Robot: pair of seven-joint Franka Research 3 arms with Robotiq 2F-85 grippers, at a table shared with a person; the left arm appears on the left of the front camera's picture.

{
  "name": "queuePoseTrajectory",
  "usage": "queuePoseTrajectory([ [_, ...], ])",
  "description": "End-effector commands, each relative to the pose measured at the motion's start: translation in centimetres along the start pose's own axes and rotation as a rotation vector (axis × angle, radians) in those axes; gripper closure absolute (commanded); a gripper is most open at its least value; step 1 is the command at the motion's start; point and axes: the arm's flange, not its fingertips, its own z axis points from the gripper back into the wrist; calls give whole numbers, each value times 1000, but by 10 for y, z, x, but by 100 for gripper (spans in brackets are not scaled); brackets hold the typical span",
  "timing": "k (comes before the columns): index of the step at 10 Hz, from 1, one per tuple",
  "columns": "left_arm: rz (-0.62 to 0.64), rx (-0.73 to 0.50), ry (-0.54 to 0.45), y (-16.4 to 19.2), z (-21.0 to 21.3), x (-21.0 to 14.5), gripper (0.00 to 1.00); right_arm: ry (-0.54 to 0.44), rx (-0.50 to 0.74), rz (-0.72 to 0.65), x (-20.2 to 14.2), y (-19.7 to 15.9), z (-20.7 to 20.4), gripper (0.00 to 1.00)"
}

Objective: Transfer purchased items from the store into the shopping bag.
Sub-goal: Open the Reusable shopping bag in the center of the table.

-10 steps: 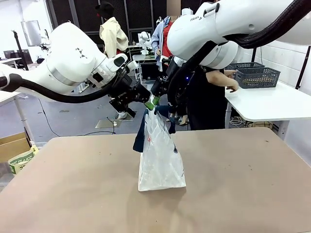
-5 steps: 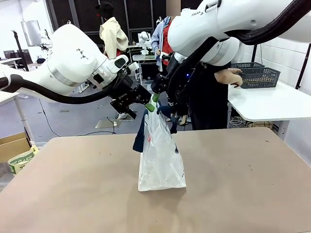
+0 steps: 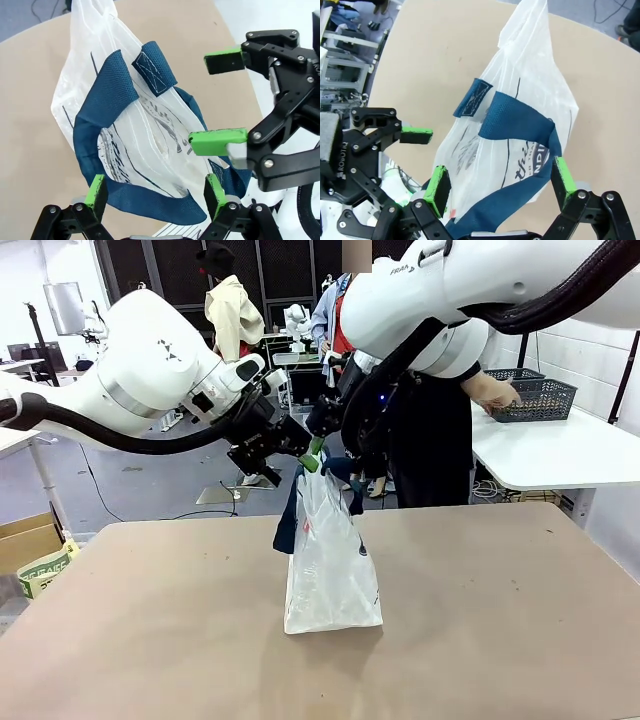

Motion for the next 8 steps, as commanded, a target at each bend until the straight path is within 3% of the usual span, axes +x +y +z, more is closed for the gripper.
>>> queuePoseTrajectory([
  [1, -2, -28, 3, 6, 3, -5, 0, 43, 11, -2, -6, -7, -12, 0],
  [8, 49, -8, 43, 36, -3, -16, 0, 108, -72, -58, -20, -31, -20, 0],
])
